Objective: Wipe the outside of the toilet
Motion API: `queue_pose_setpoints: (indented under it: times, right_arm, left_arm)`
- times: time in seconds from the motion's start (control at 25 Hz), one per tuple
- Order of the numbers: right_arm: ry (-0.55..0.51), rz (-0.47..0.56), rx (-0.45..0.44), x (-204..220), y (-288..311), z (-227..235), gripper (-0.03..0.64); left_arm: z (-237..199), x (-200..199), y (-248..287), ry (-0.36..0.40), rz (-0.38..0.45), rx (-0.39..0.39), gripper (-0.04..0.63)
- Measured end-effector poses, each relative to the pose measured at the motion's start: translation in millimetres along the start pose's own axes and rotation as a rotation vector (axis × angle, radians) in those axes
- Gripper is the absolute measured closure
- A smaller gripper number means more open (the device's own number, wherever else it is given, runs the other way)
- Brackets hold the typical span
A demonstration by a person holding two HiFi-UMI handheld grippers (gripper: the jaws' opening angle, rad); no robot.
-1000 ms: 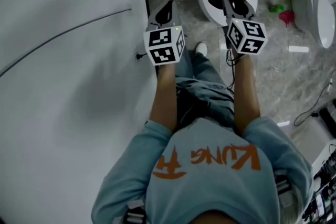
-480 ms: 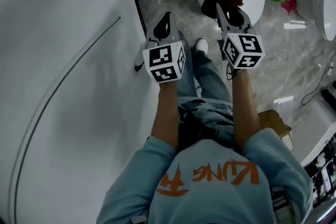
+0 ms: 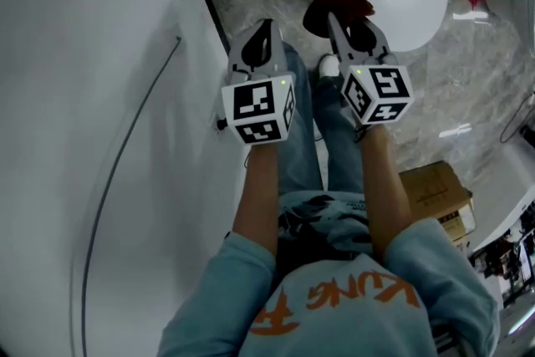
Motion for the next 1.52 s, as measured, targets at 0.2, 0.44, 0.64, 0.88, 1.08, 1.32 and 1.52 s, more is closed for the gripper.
queue_pose_setpoints:
  times: [0.2, 0.44, 0.64, 0.88, 1.08, 1.32, 1.52]
  right_arm:
    - [0.051, -0.024, -0.011, 32, 44, -4, 0.540]
    - [0.125, -0.029, -0.014, 53, 92, 0, 0.538]
    - [0.165, -0.033, 0.026, 64, 130, 13, 0.538]
    - [0.209, -0.026, 0.070, 66, 171, 32, 0.538]
    - [0.255, -0.008, 0.093, 58, 211, 50, 0.538]
    - [0.346, 0.033, 0.129, 62, 249, 66, 0.540]
    - [0.412, 0.056, 0.195, 67, 276, 85, 0.540]
  left_arm:
    - [-29, 22, 30, 0.006, -0.034, 0.011, 0.600]
    - [-54, 45, 61, -0.023, -0.068, 0.009, 0.600]
    - [-65, 60, 82, -0.048, -0.092, 0.019, 0.600]
    - [-85, 63, 102, -0.037, -0.123, 0.044, 0.600]
    - [-105, 55, 122, -0.015, -0.132, 0.048, 0.600]
    - [-125, 56, 143, 0.009, -0.169, 0.046, 0.600]
    - [-131, 66, 158, 0.018, -0.202, 0.063, 0.600]
Point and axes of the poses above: the fingertips, and each gripper's own axes: y forward along the fingers, z to its right, x out of its underside, the point moved 6 cm from there along -y, backward along the fingers, and after that the axes turned 6 degrees about -x, right-handed, at the moved point
